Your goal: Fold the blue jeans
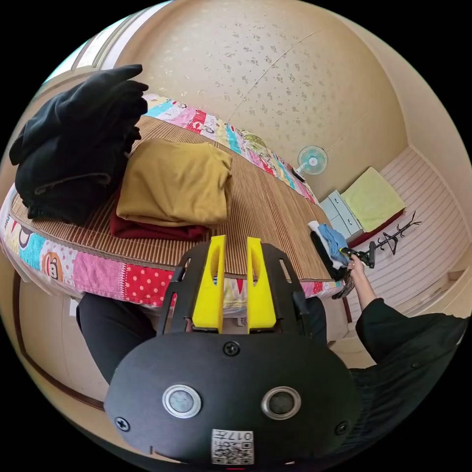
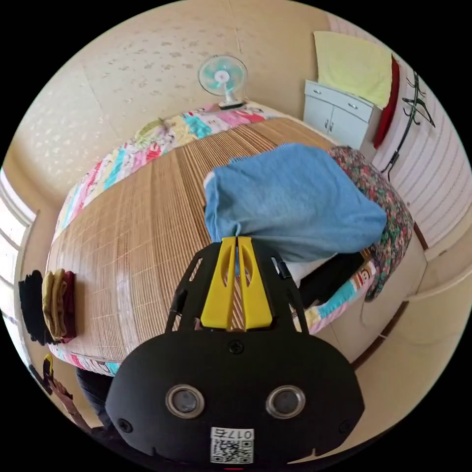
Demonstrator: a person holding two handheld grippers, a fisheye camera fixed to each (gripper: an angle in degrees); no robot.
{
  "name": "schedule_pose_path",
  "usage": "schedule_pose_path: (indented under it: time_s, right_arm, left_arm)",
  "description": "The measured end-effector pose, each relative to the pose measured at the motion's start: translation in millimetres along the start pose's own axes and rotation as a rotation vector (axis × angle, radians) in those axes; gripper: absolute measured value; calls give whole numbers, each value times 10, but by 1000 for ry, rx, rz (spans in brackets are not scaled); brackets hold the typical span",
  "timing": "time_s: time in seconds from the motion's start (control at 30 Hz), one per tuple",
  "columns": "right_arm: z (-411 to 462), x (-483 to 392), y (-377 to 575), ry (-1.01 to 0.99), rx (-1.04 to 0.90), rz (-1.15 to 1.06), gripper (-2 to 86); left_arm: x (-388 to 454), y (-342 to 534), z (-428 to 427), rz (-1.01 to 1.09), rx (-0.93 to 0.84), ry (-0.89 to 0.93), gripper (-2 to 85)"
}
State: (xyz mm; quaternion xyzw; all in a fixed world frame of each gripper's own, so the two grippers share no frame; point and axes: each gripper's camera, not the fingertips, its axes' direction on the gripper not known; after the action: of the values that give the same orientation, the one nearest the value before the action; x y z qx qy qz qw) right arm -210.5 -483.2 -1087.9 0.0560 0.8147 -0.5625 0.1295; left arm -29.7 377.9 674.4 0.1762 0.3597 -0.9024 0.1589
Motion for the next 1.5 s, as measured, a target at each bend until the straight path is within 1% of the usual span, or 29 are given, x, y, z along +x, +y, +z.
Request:
schedule_pose_path:
  time_s: [0.07, 0.1, 0.17, 0.2, 0.27, 0.33, 0.4, 0.43, 0.5, 0.53, 0.57, 0.6, 0.63, 0.67, 0.7, 0.77, 0.87, 0.9, 0.97, 1.0, 1.07, 1.1, 1.17, 1.2, 1.23, 1.3, 1.4, 1.47, 1.5]
  right_arm:
    - [-763, -119, 50, -148, 199, -100, 6]
    - [-957, -120, 72, -188, 233, -115, 5]
    - [-1672, -92, 300, -353, 350, -173, 4]
    - [-1825, -88, 398, -410, 381, -196, 4]
    - [-2295, -103, 902, -552, 470, -292, 4]
    - [-2548, -64, 1349, -659, 530, -357, 5]
    - [-2685, -22, 1793, -708, 544, -446, 6]
    - [-2682, -31, 2040, -687, 485, -528, 7]
    - [-2526, -13, 2320, -571, 360, -533, 11]
    - [-2332, 47, 2412, -473, 269, -430, 16]
    - [-2147, 133, 2453, -434, 189, -301, 22]
    - [-2075, 160, 2467, -448, 160, -257, 27]
    - [-1976, 142, 2491, -529, 134, -239, 36]
    - [-1911, 30, 2487, -600, 124, -275, 48]
    - [-1878, -50, 2469, -614, 118, -288, 54]
    - [-1716, -512, 2297, -542, 61, -347, 88]
    - [-1456, -1179, 1988, -425, 1, -428, 112]
    - [-1396, -1306, 1925, -433, -10, -435, 115]
    - [-1075, -1875, 1688, -490, -122, -490, 131]
    - [-970, -2022, 1645, -471, -151, -501, 135]
    - [-432, -2530, 1551, -287, -230, -528, 138]
    - [-254, -2632, 1540, -231, -263, -533, 136]
    - [476, -2902, 1560, -11, -432, -543, 110]
    - [509, -2950, 1577, 37, -399, -562, 101]
    - [466, -3049, 1604, 83, -370, -632, 82]
    - [200, -3068, 1607, 73, -308, -693, 68]
    - [-484, -2613, 1558, -90, -158, -673, 59]
    - [-969, -1910, 1498, -202, -35, -577, 56]
    - [-1067, -1703, 1482, -217, -9, -536, 57]
  left_arm:
    - [11, 3, -55, 9, 8, -6, 73]
    - [-3, 2, -81, 7, 13, 0, 72]
    - [-38, -7, -107, 2, 15, 24, 72]
    - [-65, -8, -124, -2, 17, 43, 72]
    - [-107, 9, -159, -7, 26, 65, 71]
    - [-175, 42, -186, -9, 26, 74, 70]
    - [-259, 56, -179, -15, 12, 77, 69]
    - [-329, 63, -171, -26, 4, 83, 69]
    - [-445, 73, -159, -49, -3, 103, 69]
    - [-515, 73, -149, -62, -6, 122, 69]
    - [-546, 69, -143, -68, -9, 131, 69]
    - [-589, 53, -130, -74, -17, 146, 69]
    - [-610, 27, -120, -70, -25, 157, 69]
    - [-612, 11, -118, -66, -28, 160, 69]
    - [-607, -20, -118, -57, -32, 164, 69]
    - [-588, -59, -132, -45, -31, 176, 69]
    - [-554, -73, -197, -35, -19, 216, 69]
    - [-540, -54, -222, -29, -18, 228, 69]
    - [-521, -4, -237, -22, -29, 235, 68]
    - [-515, 41, -232, -21, -43, 240, 68]
    - [-514, 117, -220, -24, -66, 254, 69]
    - [-519, 171, -217, -28, -79, 264, 69]
    - [-544, 242, -225, -38, -96, 271, 69]
    - [-576, 276, -239, -46, -106, 274, 68]
    - [-623, 295, -262, -54, -115, 275, 68]
    - [-717, 308, -319, -63, -116, 270, 69]
    - [-936, 316, -400, -95, -110, 243, 69]
    - [-1079, 318, -417, -126, -102, 250, 69]
    - [-1157, 312, -406, -146, -102, 264, 69]
